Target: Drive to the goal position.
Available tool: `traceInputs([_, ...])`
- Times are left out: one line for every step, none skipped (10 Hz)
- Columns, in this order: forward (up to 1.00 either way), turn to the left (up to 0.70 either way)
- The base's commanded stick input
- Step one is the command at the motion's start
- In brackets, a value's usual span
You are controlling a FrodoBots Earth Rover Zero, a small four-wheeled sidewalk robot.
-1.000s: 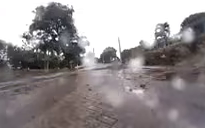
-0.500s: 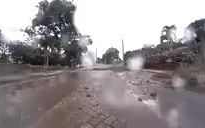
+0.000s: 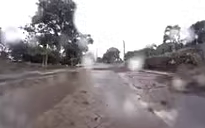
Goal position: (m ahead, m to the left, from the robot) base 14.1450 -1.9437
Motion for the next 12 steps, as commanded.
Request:
traceInputs([0.85, 0.00])
traceInputs([0.85, 0.00])
traceInputs([0.85, 0.00])
traceInputs([0.85, 0.00])
traceInputs([0.85, 0.00])
traceInputs([0.85, 0.00])
traceInputs([0.85, 0.00])
traceInputs([0.85, 0.00])
traceInputs([0.85, 0.00])
traceInputs([0.85, 0.00])
traceInputs([0.85, 0.00])
traceInputs([0.85, 0.00])
